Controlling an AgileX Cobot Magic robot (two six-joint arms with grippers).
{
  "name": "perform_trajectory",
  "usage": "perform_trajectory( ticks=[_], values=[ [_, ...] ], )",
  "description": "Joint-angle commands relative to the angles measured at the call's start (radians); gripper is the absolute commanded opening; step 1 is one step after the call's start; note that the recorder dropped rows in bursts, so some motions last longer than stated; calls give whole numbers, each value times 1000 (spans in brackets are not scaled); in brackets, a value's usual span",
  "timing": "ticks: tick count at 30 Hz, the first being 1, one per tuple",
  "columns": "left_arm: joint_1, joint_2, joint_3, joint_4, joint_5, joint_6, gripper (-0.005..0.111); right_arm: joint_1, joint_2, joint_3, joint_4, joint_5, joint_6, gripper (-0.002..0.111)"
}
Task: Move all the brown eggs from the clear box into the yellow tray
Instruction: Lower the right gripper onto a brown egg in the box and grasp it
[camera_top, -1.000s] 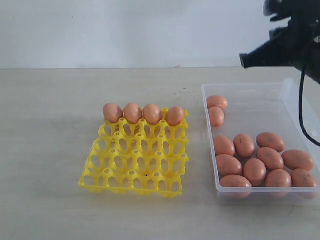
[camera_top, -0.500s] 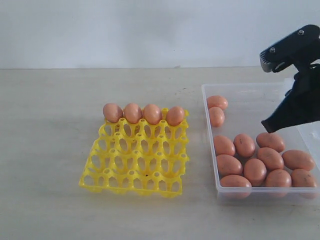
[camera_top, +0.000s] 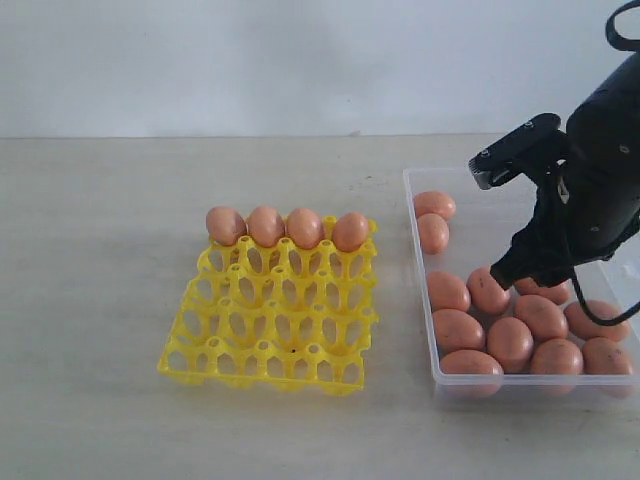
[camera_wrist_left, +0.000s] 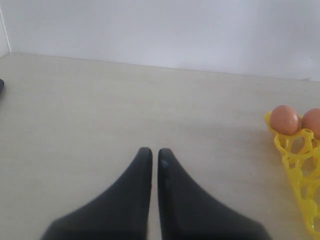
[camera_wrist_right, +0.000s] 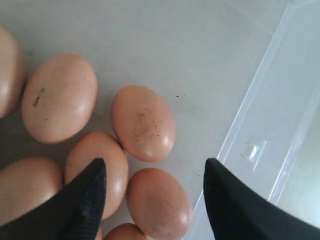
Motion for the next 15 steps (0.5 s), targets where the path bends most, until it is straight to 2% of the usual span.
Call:
perform_trajectory(
  ticks=[1,7,15],
  values=[
    [3,-3,4,-1,-3,4,4,-3,70,-42,19,19,-15,51],
    [3,-3,4,-1,-3,4,4,-3,135,-42,11,-50,-26,51],
    [3,-3,4,-1,-8,4,4,-4,162,-54,-71,-47,15,51]
  ],
)
